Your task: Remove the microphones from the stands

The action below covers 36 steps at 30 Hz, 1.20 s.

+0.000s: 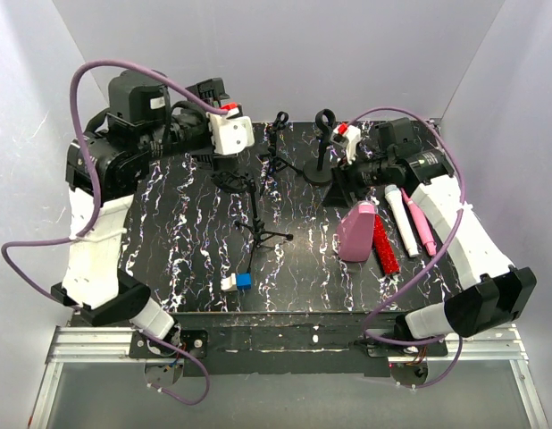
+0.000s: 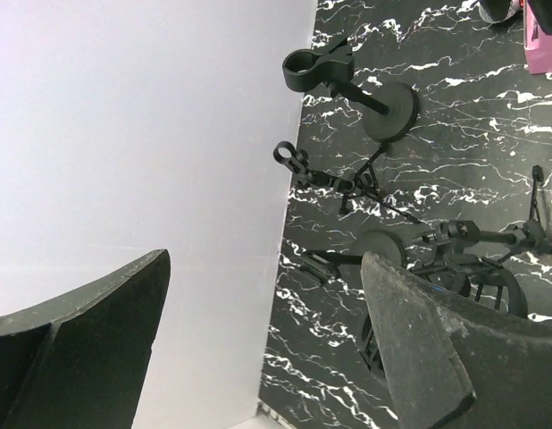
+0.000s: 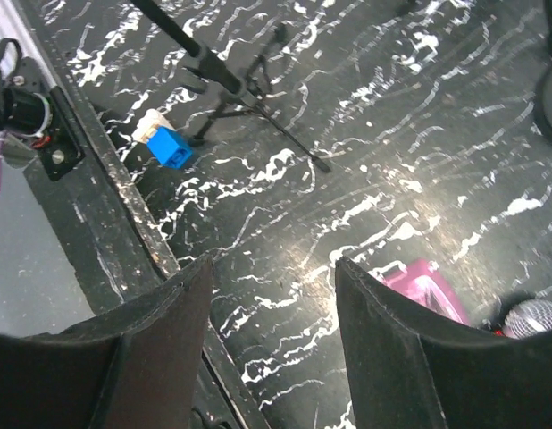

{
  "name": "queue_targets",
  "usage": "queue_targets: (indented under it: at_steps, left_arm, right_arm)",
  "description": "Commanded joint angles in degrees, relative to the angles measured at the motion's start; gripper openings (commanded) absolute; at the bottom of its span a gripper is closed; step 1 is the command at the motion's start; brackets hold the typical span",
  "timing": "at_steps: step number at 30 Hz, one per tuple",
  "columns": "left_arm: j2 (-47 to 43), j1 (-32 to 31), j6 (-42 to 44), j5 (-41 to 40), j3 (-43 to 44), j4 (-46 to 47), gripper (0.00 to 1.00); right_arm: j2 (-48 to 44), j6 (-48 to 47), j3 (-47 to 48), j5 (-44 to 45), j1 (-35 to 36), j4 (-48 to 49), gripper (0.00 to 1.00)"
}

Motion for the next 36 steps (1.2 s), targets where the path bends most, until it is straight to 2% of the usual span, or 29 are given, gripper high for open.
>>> queue_targets:
  at_steps: [1,6,12,18,24,32,36]
  left_arm:
    - [-3.74,-0.18,6.69,5.28,0.07,-18.54,0.87]
    - [-6.91,-0.18,3.8,8.81,-2.83,-18.45,0.86]
    - [-15.52,-0.18,4.67,9.95,-14.17,-18.45,0.89]
    - [-17.03,-0.18,11.95,7.67,-20.5,-18.1,0.89]
    - [-17.02,-0.18,20.13,5.47,-28.23,-11.6,0.8]
    - [-14.21,-0.18,26.37,3.45,-27.62,-15.99,0.69]
    - [-15.79,-0.18,28.23,1.87,-31.66,-10.39,0.59]
  right_arm:
    - [-0.12,0.97,1.3,-2.99,3.38,3.7,0.63]
    - [0.33,1.85,0.95,-2.99,4.53,3.7,0.63]
    - [-0.03,2.55,-0.98,-2.64,5.15,4.23,0.63]
    - [1.2,3.08,-0.11,-2.82,5.85,4.93,0.63]
    - [2.35,2.99,0.6,-2.9,6.11,5.02,0.62]
    - [-0.11,3.25,-3.09,-2.73,6.11,6.77,0.62]
    - [0.15,3.34,-3.18,-2.99,6.2,7.21,0.62]
